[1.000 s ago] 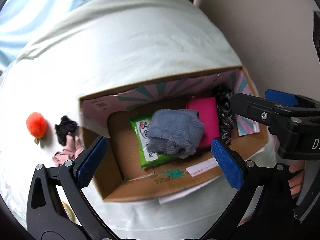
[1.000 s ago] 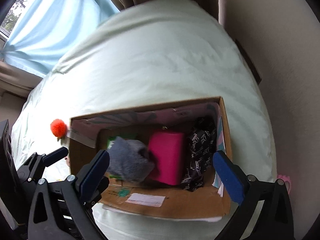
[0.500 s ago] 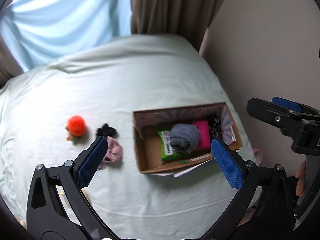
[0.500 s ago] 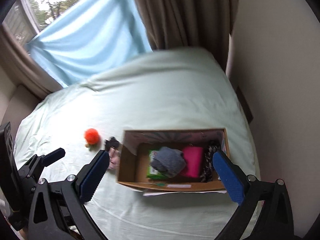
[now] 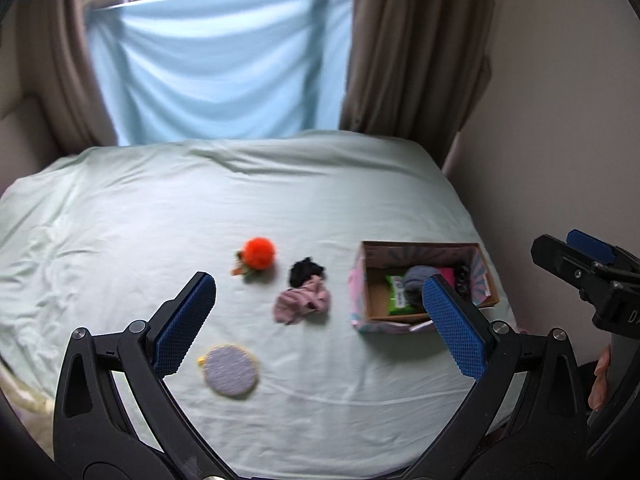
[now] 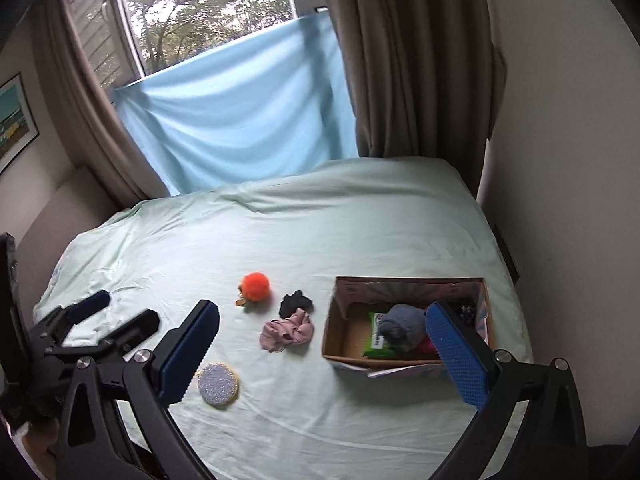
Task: Organize soft objects
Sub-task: 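Withdraw both tools and move toward the sponge and pink cloth, then grasp the glittery round sponge with the left tool while the right tool grasps the pink cloth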
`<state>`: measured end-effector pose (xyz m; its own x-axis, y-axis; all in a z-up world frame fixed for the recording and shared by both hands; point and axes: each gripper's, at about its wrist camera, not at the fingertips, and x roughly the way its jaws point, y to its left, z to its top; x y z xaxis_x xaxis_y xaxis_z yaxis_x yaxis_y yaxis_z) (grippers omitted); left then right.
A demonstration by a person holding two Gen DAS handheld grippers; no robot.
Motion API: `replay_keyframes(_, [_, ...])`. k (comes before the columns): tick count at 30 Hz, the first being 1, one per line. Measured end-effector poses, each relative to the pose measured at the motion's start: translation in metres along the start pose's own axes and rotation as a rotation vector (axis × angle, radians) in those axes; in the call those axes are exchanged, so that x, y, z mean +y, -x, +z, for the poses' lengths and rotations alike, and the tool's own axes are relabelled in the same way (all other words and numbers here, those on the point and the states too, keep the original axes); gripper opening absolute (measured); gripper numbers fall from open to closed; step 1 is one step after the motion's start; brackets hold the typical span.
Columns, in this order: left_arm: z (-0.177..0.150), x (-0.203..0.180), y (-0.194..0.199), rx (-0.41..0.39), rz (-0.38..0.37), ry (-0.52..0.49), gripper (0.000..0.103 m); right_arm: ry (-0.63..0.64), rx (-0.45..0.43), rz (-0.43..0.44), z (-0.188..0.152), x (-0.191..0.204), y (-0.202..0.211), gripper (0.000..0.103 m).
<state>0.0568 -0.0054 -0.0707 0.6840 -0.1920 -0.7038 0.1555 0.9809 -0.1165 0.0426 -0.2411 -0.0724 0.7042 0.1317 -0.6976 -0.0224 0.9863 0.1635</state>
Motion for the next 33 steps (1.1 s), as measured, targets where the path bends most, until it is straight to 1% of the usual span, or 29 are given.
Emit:
replay_keyframes(4, [-0.016, 0.025, 0.02, -0.016, 0.033, 0.017, 0.103, 0.052, -0.031, -0.007, -0.015, 0.03, 0.008, 0.103])
replay_keyframes(7, [-0.027, 0.046, 0.032, -0.02, 0.05, 0.039, 0.103, 0.056, -0.044, 0.023, -0.022, 0.047, 0.011, 0.103])
replay_keyframes(12, [-0.047, 0.078, 0.038, -0.011, 0.07, 0.079, 0.103, 0.064, -0.03, 0.074, -0.033, 0.074, 0.003, 0.103])
replay_keyframes(15, [-0.059, 0.095, 0.032, -0.001, 0.09, 0.097, 0.103, 0.064, 0.004, 0.108, -0.042, 0.088, -0.014, 0.103])
replay_keyframes(17, [-0.069, 0.108, 0.022, 0.012, 0.112, 0.119, 0.103, 0.058, 0.02, 0.113, -0.049, 0.094, -0.027, 0.103])
replay_keyframes(21, [-0.09, 0.127, -0.002, 0.032, 0.152, 0.152, 0.103, 0.057, 0.072, 0.127, -0.064, 0.1, -0.066, 0.103])
replay_keyframes(24, [-0.109, 0.138, -0.025, 0.042, 0.194, 0.183, 0.103, 0.108, 0.11, 0.14, -0.078, 0.105, -0.107, 0.103])
replay_keyframes(27, [-0.132, 0.152, -0.053, 0.062, 0.22, 0.24, 0.103, 0.171, 0.158, 0.121, -0.088, 0.11, -0.139, 0.103])
replay_keyframes(30, [-0.153, 0.159, -0.081, 0.081, 0.237, 0.282, 0.103, 0.223, 0.15, 0.113, -0.099, 0.111, -0.17, 0.103])
replay_keyframes(33, [-0.174, 0.165, -0.114, 0.116, 0.261, 0.308, 0.103, 0.241, 0.148, 0.103, -0.108, 0.108, -0.2, 0.103])
